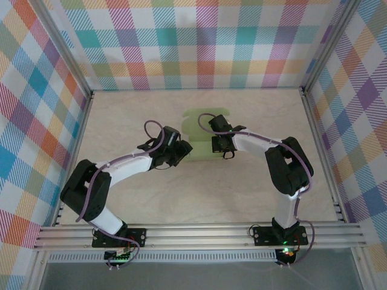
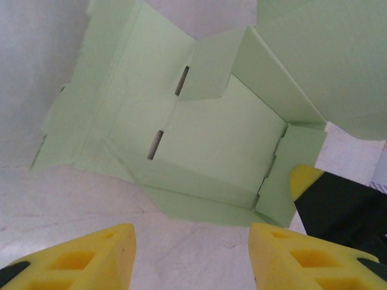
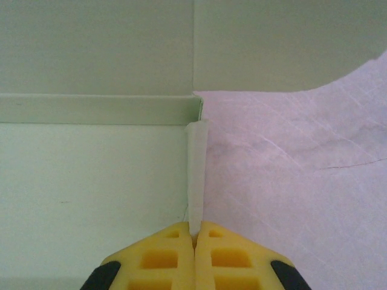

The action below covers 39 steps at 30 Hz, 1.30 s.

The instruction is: Fold the paper box

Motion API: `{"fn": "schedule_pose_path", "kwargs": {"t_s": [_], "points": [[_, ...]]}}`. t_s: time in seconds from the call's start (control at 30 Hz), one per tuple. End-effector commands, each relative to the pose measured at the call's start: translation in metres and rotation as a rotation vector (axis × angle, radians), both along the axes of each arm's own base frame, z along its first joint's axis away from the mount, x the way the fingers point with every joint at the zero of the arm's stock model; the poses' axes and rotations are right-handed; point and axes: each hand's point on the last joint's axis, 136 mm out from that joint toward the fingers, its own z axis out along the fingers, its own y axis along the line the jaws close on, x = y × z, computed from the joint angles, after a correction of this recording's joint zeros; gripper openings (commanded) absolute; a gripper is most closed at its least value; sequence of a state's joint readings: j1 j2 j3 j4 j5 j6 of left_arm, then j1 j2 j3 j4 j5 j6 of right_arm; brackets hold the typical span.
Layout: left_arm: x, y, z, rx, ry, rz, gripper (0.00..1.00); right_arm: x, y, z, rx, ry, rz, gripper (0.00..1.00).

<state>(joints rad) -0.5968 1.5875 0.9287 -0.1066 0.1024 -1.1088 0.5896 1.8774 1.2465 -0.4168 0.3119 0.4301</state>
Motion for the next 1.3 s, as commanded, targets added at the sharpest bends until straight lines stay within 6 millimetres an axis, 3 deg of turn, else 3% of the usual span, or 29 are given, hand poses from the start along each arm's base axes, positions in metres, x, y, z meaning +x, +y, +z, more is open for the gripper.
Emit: {"fn": "schedule_pose_path", "kwargs": {"t_s": [0.0, 0.2, 0.43, 0.57, 0.87, 1.13, 1.27], "points": [[0.007, -0.005, -0.005, 0.014, 0.018, -0.017, 0.52, -0.005, 0.002, 0.001, 0.001, 0.023, 0.014, 0.0], [0.014, -0.014, -0.022, 0.006, 0.055, -0.024, 0.52, -0.006, 0.001, 0.0, 0.001, 0.022, 0.011, 0.0], [0.025, -0.01, -0.027, 0.059, 0.033, -0.034, 0.51, -0.006, 0.001, -0.002, 0.007, 0.024, 0.012, 0.0], [0.034, -0.012, -0.029, 0.112, 0.026, -0.092, 0.43, -0.009, 0.004, -0.004, 0.019, 0.041, 0.034, 0.0], [0.03, -0.042, -0.05, 0.078, 0.106, -0.273, 0.35, -0.013, 0.008, -0.009, 0.033, 0.072, 0.049, 0.0], [0.027, -0.06, -0.037, -0.031, 0.101, -0.378, 0.35, -0.013, 0.007, -0.01, 0.025, 0.07, 0.045, 0.0], [0.032, -0.041, -0.023, 0.072, 0.033, -0.354, 0.37, -0.014, 0.002, -0.011, 0.008, 0.077, 0.036, 0.0]]}}
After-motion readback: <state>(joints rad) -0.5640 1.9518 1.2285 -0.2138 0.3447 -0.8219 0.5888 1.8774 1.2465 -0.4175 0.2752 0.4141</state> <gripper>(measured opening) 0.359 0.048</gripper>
